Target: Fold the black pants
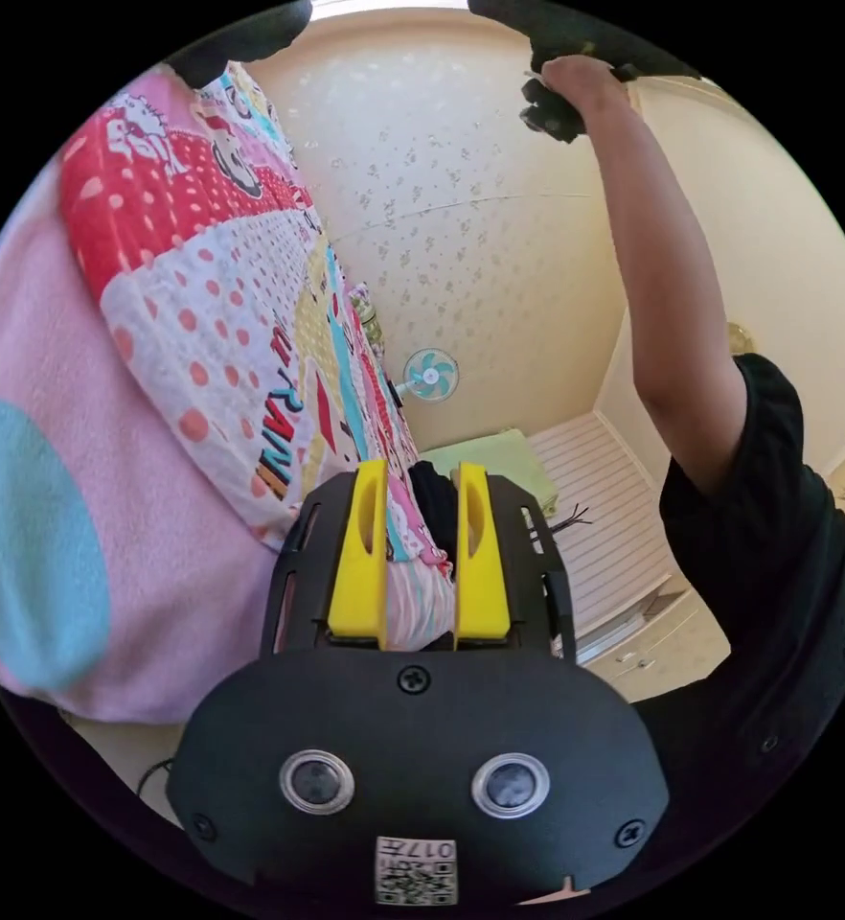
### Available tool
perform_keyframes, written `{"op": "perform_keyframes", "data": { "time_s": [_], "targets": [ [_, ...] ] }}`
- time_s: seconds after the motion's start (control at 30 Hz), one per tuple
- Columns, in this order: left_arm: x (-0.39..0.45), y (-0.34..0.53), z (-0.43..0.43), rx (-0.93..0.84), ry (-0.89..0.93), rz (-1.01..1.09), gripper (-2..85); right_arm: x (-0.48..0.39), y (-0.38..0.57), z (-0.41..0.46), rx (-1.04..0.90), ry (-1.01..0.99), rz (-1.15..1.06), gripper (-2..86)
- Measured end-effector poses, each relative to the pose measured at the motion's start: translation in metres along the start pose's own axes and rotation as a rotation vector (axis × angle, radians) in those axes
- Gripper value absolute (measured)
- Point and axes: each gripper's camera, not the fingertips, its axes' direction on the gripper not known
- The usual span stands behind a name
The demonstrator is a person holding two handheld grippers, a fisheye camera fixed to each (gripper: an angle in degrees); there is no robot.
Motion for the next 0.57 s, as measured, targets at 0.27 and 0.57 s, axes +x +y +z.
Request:
{"op": "perform_keyframes", "data": {
  "time_s": [0.27, 0.57],
  "targets": [
    [0.010, 0.007, 0.002, -0.027, -0.098, 0.052, 11.1, 0.138, 0.058, -0.056, -0.133, 0.244, 0.387, 9.5],
    [-0.001, 0.025, 0.033, -0.076, -0.200, 0.068, 10.2, -0.092, 0.174, -0.181, -0.259, 1.117, 0.010, 9.5]
  ]
}}
